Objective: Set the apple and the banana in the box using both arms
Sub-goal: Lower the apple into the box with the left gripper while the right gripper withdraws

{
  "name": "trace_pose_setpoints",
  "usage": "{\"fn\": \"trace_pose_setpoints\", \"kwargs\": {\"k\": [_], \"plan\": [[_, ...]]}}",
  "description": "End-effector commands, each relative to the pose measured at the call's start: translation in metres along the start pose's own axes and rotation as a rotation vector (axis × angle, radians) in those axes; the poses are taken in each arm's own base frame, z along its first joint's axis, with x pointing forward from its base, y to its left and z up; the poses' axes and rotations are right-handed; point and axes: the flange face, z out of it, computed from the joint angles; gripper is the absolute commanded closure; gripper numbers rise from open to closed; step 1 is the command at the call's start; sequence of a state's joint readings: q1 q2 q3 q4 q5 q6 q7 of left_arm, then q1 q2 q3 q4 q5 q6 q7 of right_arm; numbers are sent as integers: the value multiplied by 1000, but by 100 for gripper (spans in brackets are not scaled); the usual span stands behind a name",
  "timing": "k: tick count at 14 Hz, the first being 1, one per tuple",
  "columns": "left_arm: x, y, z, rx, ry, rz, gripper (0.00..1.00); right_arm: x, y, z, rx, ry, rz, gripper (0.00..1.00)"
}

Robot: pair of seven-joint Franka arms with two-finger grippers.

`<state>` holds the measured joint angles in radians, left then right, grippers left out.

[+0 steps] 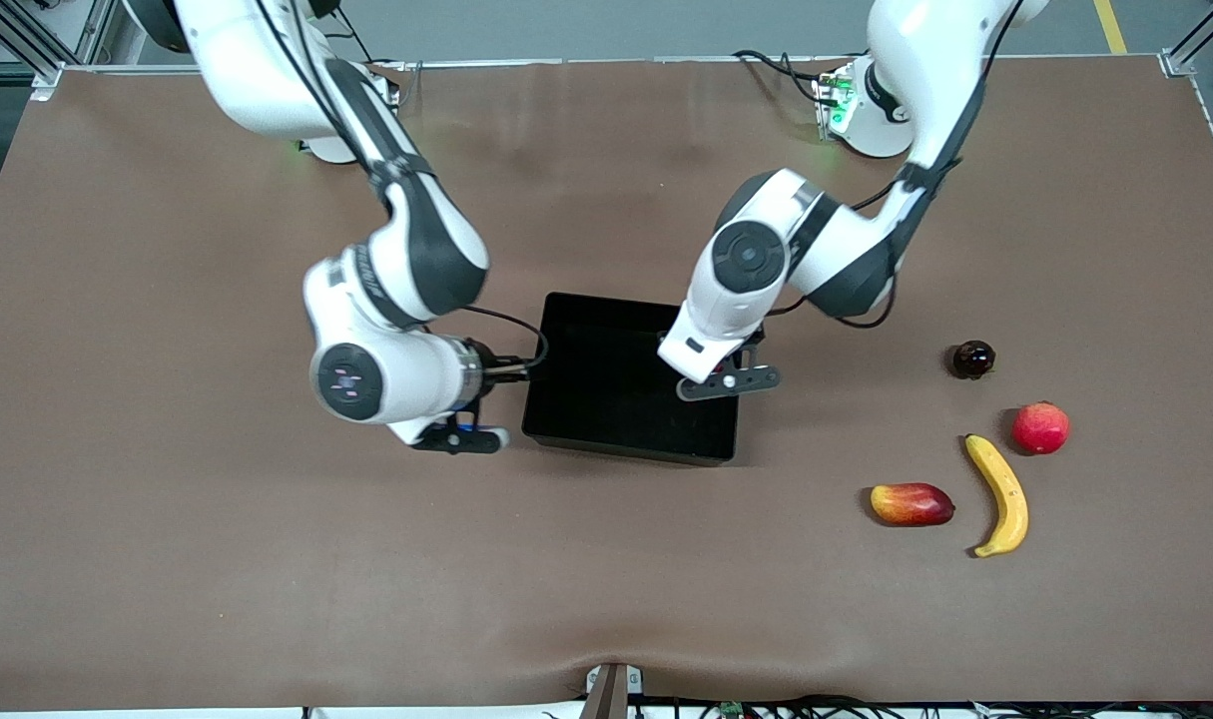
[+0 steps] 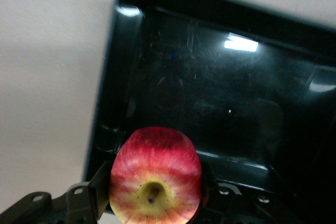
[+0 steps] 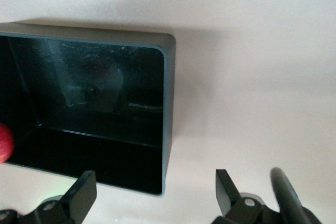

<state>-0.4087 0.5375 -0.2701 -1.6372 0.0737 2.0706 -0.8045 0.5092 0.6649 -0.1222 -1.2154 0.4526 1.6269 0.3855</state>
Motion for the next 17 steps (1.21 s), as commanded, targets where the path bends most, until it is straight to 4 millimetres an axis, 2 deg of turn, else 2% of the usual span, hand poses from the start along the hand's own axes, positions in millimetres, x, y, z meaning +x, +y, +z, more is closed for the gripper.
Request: {"fn": "trace_pose_setpoints", "kwargs": {"k": [1,2,3,5,6,7,8,9,10,11,13,14,15,16,17], "plan": [[-3,15,38,6,-6,27,100,-3,27,-51,40,-4,12,0],[-5,19,49,5,-12,34,100,-7,38,-71,54,0,18,0],[-9,24,61,13,-22,44,100,-8,45,-80,55,-2,26,0],[-10,27,82,9,-33,47,100,-20,72,-126,80,15,46,0],[-8,27,92,9,-39,45,100,-25,87,-142,89,16,63,0],[-11,29,95,10,-41,47,73,-35,103,-162,99,8,75,0],[-10,28,93,8,-39,38,23,-38,125,-176,107,-3,102,0],[-9,27,87,5,-33,30,0,-39,147,-183,114,-23,126,0],[-6,25,67,-6,-13,25,0,-40,166,-190,122,-44,150,0],[-3,22,43,-13,10,26,0,-49,179,-205,129,-41,163,0],[14,-1,-19,-9,44,-9,0,-76,189,-241,111,13,168,0],[26,-23,-48,-12,60,-40,0,-89,195,-260,67,73,179,0],[39,-47,-74,-25,75,-42,0,-93,201,-268,-2,110,174,0],[55,-74,-91,-41,88,-27,0,-96,208,-273,-85,135,125,0],[71,-101,-97,-42,97,-9,0,-101,219,-280,-138,149,65,0]]}}
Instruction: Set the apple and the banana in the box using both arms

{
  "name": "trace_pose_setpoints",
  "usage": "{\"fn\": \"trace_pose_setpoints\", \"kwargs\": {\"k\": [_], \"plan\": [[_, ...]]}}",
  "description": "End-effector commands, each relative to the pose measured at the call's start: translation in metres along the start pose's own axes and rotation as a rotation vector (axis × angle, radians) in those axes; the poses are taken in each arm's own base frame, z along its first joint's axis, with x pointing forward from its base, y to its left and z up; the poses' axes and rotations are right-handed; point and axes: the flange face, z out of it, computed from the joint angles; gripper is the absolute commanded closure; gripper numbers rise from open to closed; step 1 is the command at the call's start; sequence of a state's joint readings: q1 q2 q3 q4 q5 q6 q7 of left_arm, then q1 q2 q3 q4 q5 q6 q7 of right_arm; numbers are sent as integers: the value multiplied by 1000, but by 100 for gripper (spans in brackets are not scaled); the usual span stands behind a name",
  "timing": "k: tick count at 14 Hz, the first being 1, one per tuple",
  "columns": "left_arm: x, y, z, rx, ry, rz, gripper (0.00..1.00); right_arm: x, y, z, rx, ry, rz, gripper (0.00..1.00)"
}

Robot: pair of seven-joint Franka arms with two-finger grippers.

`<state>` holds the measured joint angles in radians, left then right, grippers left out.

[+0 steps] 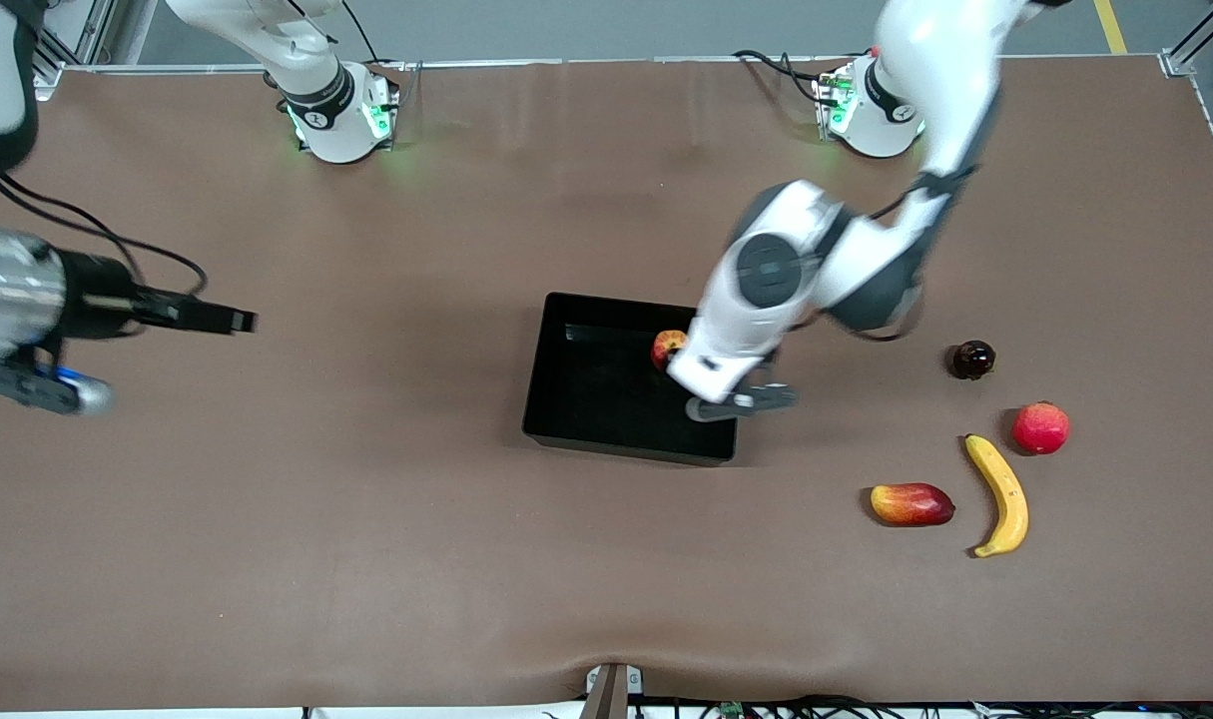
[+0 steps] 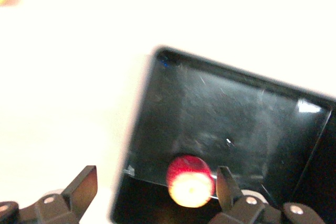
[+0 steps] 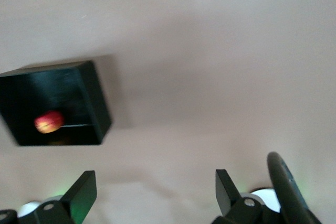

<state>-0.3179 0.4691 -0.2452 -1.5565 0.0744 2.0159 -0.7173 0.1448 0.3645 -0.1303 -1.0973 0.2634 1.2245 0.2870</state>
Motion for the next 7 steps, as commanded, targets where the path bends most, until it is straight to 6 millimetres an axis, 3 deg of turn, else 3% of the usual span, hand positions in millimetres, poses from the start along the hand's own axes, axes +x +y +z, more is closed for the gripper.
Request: {"fn": "trace_pose_setpoints", "kwargs": {"k": [1,3,6,7], "plan": [[38,-69,-16,11,13,34,0,-15,26,-30,-116,78,-128,0],[71,-123,-4,19,5,39,0,-11,72,-49,-104,116,-183,0],[117,-212,25,49,30,16,0,-28,84,-48,-115,150,-181,0],[126,-229,34,75,47,14,0,-40,94,-43,-144,194,-184,0]]}}
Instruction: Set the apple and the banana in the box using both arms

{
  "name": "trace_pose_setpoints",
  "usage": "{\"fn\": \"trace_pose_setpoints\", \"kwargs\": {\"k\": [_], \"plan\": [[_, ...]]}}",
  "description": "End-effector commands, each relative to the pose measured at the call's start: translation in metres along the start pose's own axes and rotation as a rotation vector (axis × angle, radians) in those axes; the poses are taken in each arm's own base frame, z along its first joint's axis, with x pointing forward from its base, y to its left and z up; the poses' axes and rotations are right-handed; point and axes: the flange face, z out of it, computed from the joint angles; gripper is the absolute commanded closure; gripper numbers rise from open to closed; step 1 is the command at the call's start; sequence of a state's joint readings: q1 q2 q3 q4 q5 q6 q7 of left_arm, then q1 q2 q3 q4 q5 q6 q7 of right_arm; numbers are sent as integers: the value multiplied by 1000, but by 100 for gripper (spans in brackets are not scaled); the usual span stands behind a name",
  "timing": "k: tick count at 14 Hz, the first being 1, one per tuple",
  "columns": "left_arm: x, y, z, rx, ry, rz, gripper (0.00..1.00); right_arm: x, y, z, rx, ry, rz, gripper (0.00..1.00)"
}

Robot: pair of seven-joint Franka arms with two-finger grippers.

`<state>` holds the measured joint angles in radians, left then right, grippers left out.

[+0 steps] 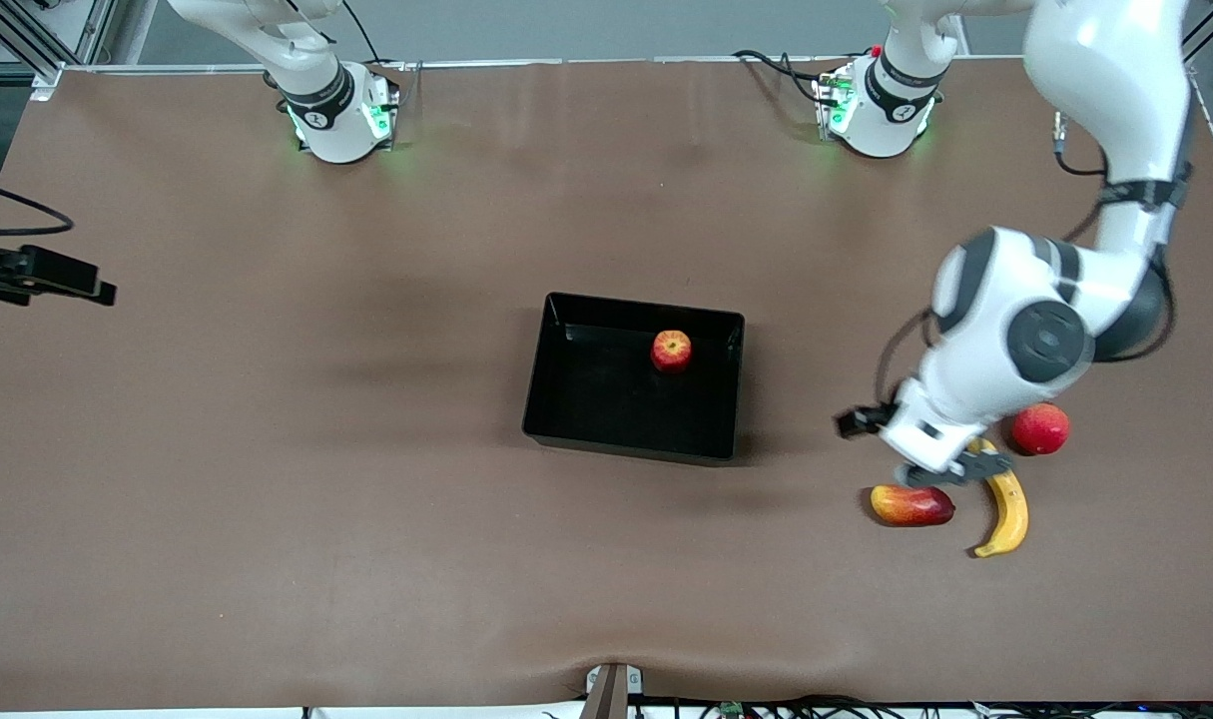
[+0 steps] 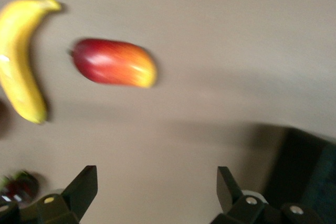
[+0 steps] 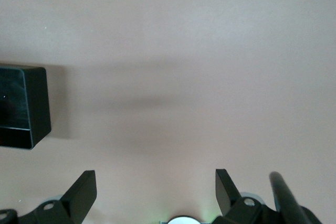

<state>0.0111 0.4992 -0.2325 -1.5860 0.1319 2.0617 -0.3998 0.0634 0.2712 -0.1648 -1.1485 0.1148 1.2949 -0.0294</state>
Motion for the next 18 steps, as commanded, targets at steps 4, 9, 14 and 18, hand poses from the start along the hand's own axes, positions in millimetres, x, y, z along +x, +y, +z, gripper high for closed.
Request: {"fn": "trace_pose_setpoints", "kwargs": {"k": [4,9,14,18], "plan": [[47,-98,65,72,124,-22,0,-76,15,44,-52,155,-53,0],[58,-106,108,102,196,50,0,-69,41,1,-66,218,-105,0],[69,-133,118,114,209,20,0,-65,71,-6,-75,233,-167,0],[84,-154,132,146,244,10,10,-62,40,-13,-52,205,-116,0]]}}
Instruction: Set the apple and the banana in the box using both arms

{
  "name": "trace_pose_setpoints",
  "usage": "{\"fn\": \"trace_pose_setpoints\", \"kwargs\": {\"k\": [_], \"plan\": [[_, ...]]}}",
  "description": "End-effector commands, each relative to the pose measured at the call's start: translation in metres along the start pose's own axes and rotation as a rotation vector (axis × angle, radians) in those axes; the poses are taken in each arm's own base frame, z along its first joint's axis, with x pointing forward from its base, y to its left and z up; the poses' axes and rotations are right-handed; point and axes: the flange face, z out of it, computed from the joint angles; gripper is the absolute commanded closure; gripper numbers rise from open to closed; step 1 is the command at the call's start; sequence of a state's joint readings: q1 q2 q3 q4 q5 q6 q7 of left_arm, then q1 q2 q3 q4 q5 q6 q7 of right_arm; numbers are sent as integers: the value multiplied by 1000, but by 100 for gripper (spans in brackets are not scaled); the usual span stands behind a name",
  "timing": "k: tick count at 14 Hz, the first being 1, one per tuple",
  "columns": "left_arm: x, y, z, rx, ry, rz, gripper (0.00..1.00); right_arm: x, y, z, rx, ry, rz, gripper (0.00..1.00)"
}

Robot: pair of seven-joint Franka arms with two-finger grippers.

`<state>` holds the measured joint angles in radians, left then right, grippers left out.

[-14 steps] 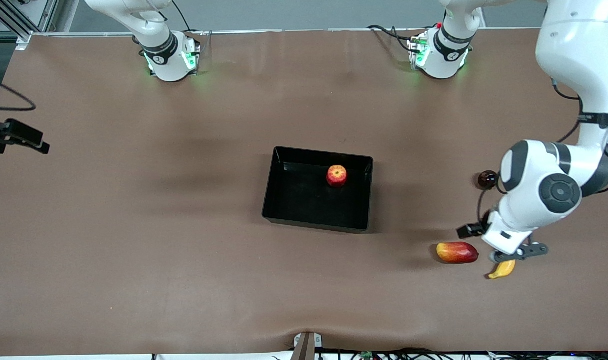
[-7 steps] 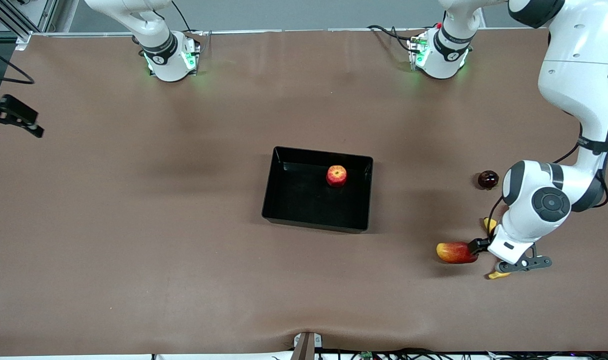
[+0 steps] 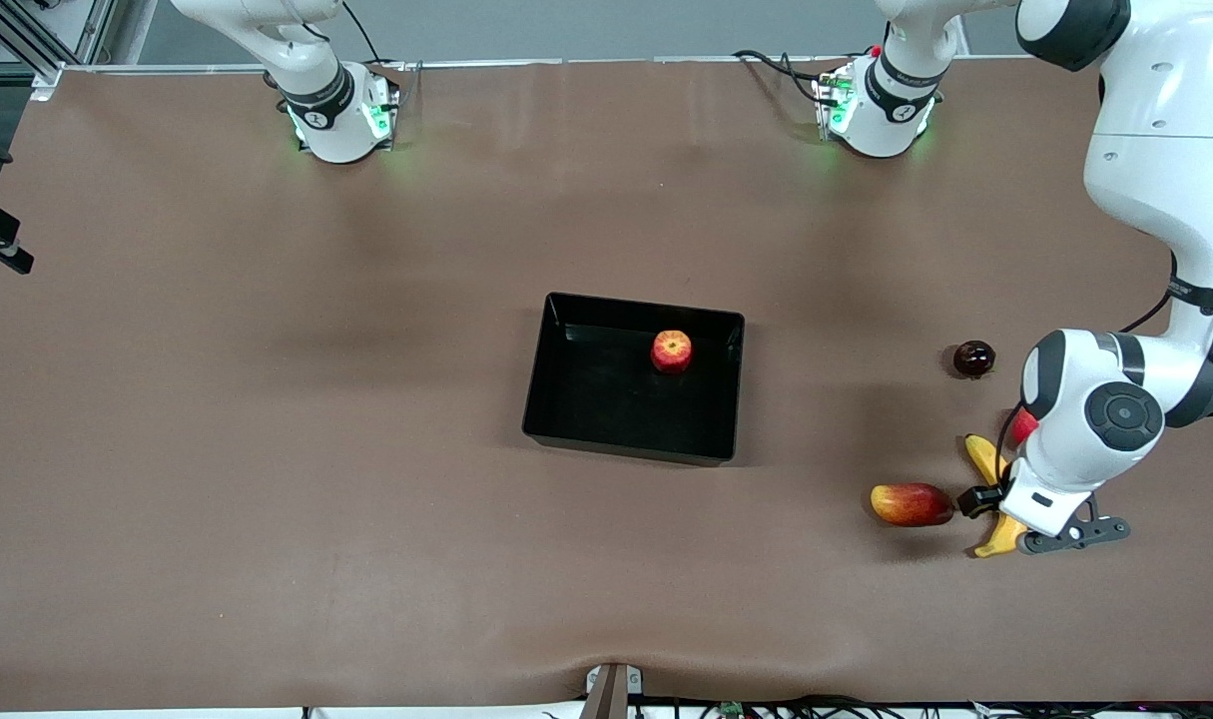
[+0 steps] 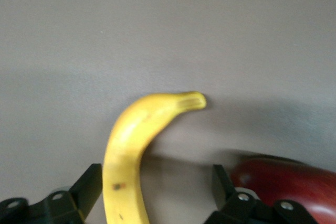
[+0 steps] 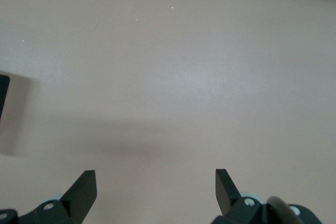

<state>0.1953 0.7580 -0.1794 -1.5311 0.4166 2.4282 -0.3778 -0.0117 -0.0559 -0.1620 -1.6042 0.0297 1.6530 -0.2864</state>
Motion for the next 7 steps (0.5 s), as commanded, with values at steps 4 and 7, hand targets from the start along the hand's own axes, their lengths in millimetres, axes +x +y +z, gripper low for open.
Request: {"fn": "trace_pose_setpoints", "kwargs": {"k": [4,7], "plan": [[6,-7,33,18,55,37,34,13,-57,-13,3,-37,214,0],[9,-10,33,32,64,58,100,14,-59,-23,-6,-17,195,0]]}}
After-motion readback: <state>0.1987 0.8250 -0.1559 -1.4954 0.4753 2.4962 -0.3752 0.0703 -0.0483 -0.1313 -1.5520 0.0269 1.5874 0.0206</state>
